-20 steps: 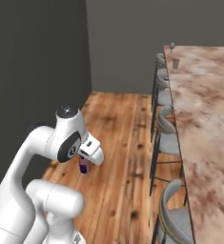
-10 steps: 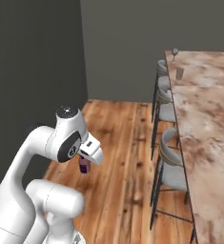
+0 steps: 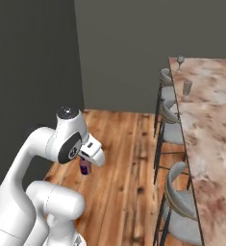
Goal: There is a wine glass and glass cup on the dining counter. Place the wine bottle next to the wine glass and the juice bottle next to the glass cup.
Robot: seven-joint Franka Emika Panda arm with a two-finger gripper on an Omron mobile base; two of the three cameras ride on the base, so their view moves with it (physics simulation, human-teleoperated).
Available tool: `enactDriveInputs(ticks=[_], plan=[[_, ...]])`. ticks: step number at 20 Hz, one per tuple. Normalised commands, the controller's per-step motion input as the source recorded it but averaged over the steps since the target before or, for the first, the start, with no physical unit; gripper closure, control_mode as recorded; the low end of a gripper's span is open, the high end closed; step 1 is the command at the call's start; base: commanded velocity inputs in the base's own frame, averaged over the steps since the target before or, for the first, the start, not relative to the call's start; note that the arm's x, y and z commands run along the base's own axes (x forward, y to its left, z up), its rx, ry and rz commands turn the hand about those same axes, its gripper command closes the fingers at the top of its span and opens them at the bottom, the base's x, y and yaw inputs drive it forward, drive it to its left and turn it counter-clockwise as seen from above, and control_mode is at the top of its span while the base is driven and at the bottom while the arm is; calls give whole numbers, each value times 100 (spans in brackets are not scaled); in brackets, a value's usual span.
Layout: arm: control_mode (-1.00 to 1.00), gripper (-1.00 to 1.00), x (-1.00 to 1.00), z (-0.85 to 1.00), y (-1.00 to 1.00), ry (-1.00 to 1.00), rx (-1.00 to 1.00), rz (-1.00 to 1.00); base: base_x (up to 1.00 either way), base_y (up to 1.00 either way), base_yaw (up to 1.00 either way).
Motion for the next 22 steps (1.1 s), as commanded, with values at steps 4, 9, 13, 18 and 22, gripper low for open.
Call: enactDriveInputs(ticks=[4, 9, 13, 18, 22], plan=[[100, 100, 0, 0, 0, 0, 0, 0, 94, 32, 0], [100, 100, 0, 0, 0, 0, 0, 0, 94, 30, 0], [100, 100, 0, 0, 0, 0, 0, 0, 94, 29, 0], [100, 100, 0, 0, 0, 0, 0, 0, 94, 28, 0], [100, 100, 0, 0, 0, 0, 0, 0, 94, 27, 0]])
